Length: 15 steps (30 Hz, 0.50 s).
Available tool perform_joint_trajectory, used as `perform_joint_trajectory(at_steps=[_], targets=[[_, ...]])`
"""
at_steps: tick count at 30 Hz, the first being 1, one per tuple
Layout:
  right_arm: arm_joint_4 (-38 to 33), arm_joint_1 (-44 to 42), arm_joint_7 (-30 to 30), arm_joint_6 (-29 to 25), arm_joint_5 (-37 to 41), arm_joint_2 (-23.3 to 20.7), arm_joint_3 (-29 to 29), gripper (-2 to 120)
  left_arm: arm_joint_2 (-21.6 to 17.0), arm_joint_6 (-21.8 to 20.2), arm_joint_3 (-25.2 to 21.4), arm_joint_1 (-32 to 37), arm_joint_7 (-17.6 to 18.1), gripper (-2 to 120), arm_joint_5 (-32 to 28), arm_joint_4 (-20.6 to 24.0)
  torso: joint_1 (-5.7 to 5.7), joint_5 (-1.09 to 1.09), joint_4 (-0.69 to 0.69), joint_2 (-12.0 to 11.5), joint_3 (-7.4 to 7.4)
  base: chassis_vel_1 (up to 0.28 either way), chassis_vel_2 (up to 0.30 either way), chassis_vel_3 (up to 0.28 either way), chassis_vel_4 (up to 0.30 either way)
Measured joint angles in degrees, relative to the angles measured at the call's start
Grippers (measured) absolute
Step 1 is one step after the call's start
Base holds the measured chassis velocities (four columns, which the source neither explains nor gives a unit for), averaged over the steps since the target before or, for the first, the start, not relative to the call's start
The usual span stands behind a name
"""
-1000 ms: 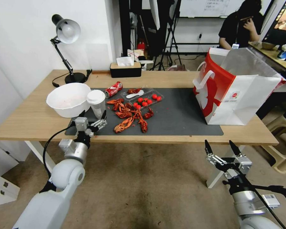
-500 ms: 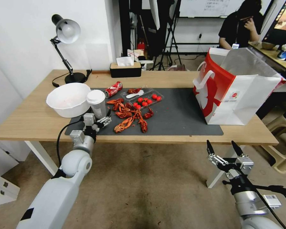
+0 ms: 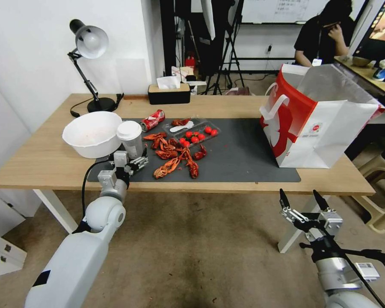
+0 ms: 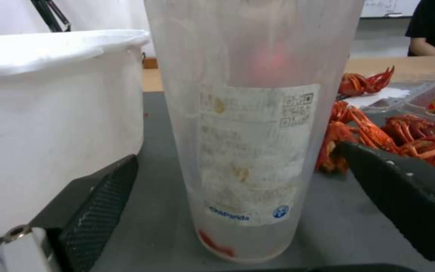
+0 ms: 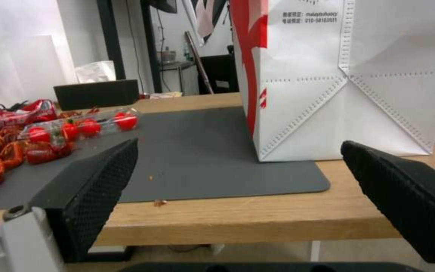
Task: Pick up the trash from the table and place it into the takeout bag.
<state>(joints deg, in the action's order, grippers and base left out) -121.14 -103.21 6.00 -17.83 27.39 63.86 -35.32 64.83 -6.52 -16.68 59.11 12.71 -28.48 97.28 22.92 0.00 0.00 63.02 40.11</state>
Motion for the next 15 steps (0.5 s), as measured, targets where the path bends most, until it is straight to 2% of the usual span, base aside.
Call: perform_joint_trajectory(at_steps=[4, 5, 9, 12, 15], targets=[[0.0, -0.1, 0.0, -0.1, 0.0, 0.0, -0.1, 100, 0.0, -0.3, 0.2, -0.1, -0.1, 83, -0.2, -0.3, 0.0, 0.0, 0.0, 0.0, 0.0, 0.0, 0.0, 0.0, 0.0], [0.0, -0.1, 0.0, -0.1, 0.0, 0.0, -0.1, 100, 0.0, -0.3, 0.2, -0.1, -0.1, 83, -0.2, -0.3, 0.0, 0.0, 0.0, 0.0, 0.0, 0.0, 0.0, 0.0, 0.0], [0.0, -0.1, 0.0, -0.3, 0.0, 0.0, 0.0, 100, -0.2, -0.4, 0.4, -0.2, 0.0, 63, -0.5, -0.6, 0.0, 0.0, 0.0, 0.0, 0.0, 0.0, 0.0, 0.0, 0.0], [0.1, -0.1, 0.0, -0.3, 0.0, 0.0, 0.0, 100, -0.2, -0.4, 0.5, -0.1, 0.0, 59, -0.4, -0.6, 0.0, 0.0, 0.0, 0.0, 0.0, 0.0, 0.0, 0.0, 0.0], [0.3, 0.1, 0.0, -0.3, 0.0, 0.0, 0.2, 100, -0.4, 0.5, 0.3, 0.5, -0.6, 44, -0.3, 0.1, 0.0, -0.01, 0.0, 0.0, 0.0, 0.0, 0.0, 0.0, 0.0]])
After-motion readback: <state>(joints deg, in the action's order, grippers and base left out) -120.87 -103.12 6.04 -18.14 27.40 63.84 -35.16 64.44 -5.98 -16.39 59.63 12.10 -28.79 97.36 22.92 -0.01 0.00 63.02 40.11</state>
